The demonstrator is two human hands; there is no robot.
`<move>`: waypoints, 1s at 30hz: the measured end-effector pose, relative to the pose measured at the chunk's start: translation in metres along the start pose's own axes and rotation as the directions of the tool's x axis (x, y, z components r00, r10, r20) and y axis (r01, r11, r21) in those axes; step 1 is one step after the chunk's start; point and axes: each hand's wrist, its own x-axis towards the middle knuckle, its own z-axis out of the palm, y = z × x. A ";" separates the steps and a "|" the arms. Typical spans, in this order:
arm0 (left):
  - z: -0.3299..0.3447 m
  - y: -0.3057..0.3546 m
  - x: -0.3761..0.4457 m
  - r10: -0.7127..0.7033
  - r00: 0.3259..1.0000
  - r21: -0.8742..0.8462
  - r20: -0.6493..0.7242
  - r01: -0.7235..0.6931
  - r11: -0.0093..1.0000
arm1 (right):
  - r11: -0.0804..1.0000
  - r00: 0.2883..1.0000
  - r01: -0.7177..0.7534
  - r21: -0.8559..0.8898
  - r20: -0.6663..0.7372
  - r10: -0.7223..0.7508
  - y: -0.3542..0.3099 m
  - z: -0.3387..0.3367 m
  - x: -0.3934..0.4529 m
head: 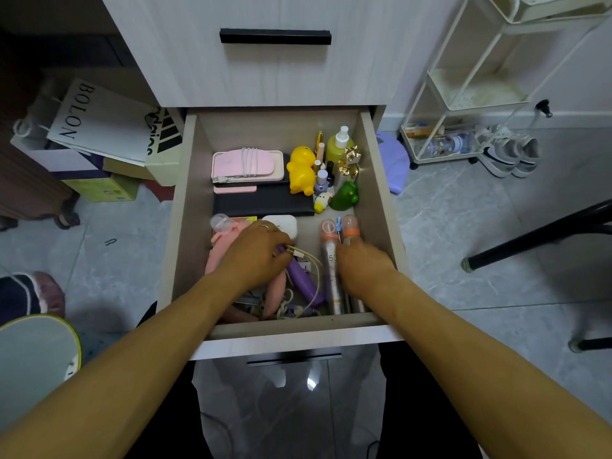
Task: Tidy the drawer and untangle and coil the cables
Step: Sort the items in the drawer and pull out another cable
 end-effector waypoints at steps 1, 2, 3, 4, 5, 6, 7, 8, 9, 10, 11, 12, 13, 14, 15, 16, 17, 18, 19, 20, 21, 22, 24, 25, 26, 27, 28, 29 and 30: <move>0.000 0.001 0.000 -0.002 1.000 0.004 -0.001 0.002 1.000 | 1.000 0.999 0.002 0.002 0.054 -0.002 0.000 0.002 -0.002; -0.001 0.002 0.000 -0.002 1.000 0.006 -0.003 0.002 1.000 | 1.000 0.996 0.004 0.004 0.092 -0.004 0.000 0.004 -0.005; -0.001 0.002 0.000 -0.004 1.000 0.010 -0.003 0.004 1.000 | 1.000 0.994 0.005 0.014 0.107 -0.006 0.000 0.005 -0.006; -0.001 0.003 0.000 -0.003 1.000 0.014 -0.006 0.003 1.000 | 0.999 0.995 -0.005 0.035 0.103 0.001 0.000 0.005 -0.006; -0.002 0.004 0.000 -0.003 1.000 0.020 -0.004 0.003 1.000 | 0.998 0.996 -0.019 0.059 0.094 0.013 0.000 0.003 -0.006; -0.002 0.003 -0.001 -0.002 1.000 0.025 -0.003 0.002 1.000 | 0.995 0.997 -0.031 0.091 0.075 0.024 -0.001 0.001 -0.005; -0.002 0.003 -0.001 -0.001 1.000 0.029 -0.002 0.001 1.000 | 0.990 0.998 -0.038 0.132 0.046 0.032 -0.001 -0.003 -0.005; -0.001 0.003 -0.001 0.001 1.000 0.028 0.000 -0.001 1.000 | 0.981 0.999 -0.035 0.193 0.004 0.035 0.000 -0.005 -0.004; -0.002 0.002 -0.001 0.005 1.000 0.019 0.005 -0.005 1.000 | 0.960 0.998 -0.014 0.281 -0.050 0.029 0.002 -0.007 -0.003; -0.003 0.001 -0.001 0.013 1.000 0.003 0.012 -0.013 1.000 | 0.911 0.995 0.011 0.411 -0.094 0.030 0.003 -0.009 -0.002; -0.004 0.000 -0.003 0.024 0.999 -0.016 0.024 -0.024 1.000 | 0.827 0.991 0.043 0.560 -0.129 0.035 0.004 -0.010 -0.003; -0.007 -0.002 -0.004 0.030 0.999 -0.038 0.035 -0.028 0.999 | 0.719 0.990 0.071 0.691 -0.140 0.037 0.004 -0.011 -0.002; -0.009 -0.004 -0.007 0.020 0.998 -0.064 0.055 -0.016 0.998 | 0.619 0.991 0.080 0.781 -0.127 0.033 0.004 -0.010 -0.001; -0.015 -0.007 -0.010 -0.008 0.997 -0.094 0.075 0.015 0.995 | 0.561 0.994 0.081 0.824 -0.108 0.015 0.002 -0.011 0.001; -0.020 -0.010 -0.014 -0.036 0.995 -0.122 0.093 0.048 0.991 | 0.543 0.996 0.078 0.836 -0.085 -0.013 0.001 -0.011 0.003; -0.026 -0.014 -0.018 -0.056 0.994 -0.123 0.094 0.068 0.990 | 0.546 0.997 0.073 0.834 -0.062 -0.039 -0.001 -0.011 0.006; -0.031 -0.020 -0.022 -0.065 0.995 -0.080 0.079 0.072 0.994 | 0.556 0.997 0.067 0.828 -0.043 -0.057 -0.004 -0.011 0.010; -0.035 -0.023 -0.025 -0.073 0.996 -0.007 0.057 0.073 0.997 | 0.560 0.997 0.071 0.825 -0.039 -0.069 -0.005 -0.012 0.013; -0.039 -0.026 -0.029 -0.092 0.995 0.070 0.042 0.089 0.994 | 0.565 0.996 0.077 0.822 -0.043 -0.073 -0.008 -0.012 0.017; -0.043 -0.029 -0.032 -0.126 0.991 0.121 0.047 0.120 0.985 | 0.579 0.996 0.084 0.811 -0.059 -0.062 -0.013 -0.013 0.021; -0.044 -0.027 -0.034 -0.162 0.985 0.138 0.063 0.152 0.979 | 0.606 0.996 0.088 0.791 -0.080 -0.041 -0.016 -0.013 0.024; -0.044 -0.027 -0.036 -0.205 0.975 0.152 0.085 0.190 0.970 | 0.623 0.995 0.092 0.777 -0.098 -0.026 -0.022 -0.012 0.029; -0.041 -0.027 -0.033 -0.285 0.952 0.228 0.111 0.255 0.940 | 0.630 0.994 0.083 0.772 -0.105 -0.002 -0.032 -0.010 0.037; -0.037 -0.026 -0.028 -0.322 0.939 0.272 0.117 0.282 0.920 | 0.653 0.992 0.091 0.752 -0.128 0.009 -0.035 -0.009 0.038; -0.034 -0.030 -0.023 -0.367 0.922 0.299 0.121 0.319 0.899 | 0.693 0.985 0.116 0.712 -0.173 0.012 -0.039 -0.007 0.040; -0.030 -0.031 -0.017 -0.415 0.899 0.311 0.140 0.358 0.880 | 0.728 0.975 0.143 0.671 -0.224 0.015 -0.041 -0.006 0.041; -0.026 -0.034 -0.012 -0.456 0.874 0.312 0.170 0.391 0.866 | 0.743 0.961 0.174 0.647 -0.275 0.015 -0.042 -0.006 0.040; -0.023 -0.035 -0.007 -0.482 0.854 0.307 0.197 0.413 0.857 | 0.746 0.949 0.204 0.634 -0.316 0.009 -0.042 -0.007 0.039; -0.019 -0.037 -0.004 -0.484 0.853 0.299 0.194 0.419 0.858 | 0.745 0.938 0.235 0.624 -0.346 -0.006 -0.042 -0.008 0.038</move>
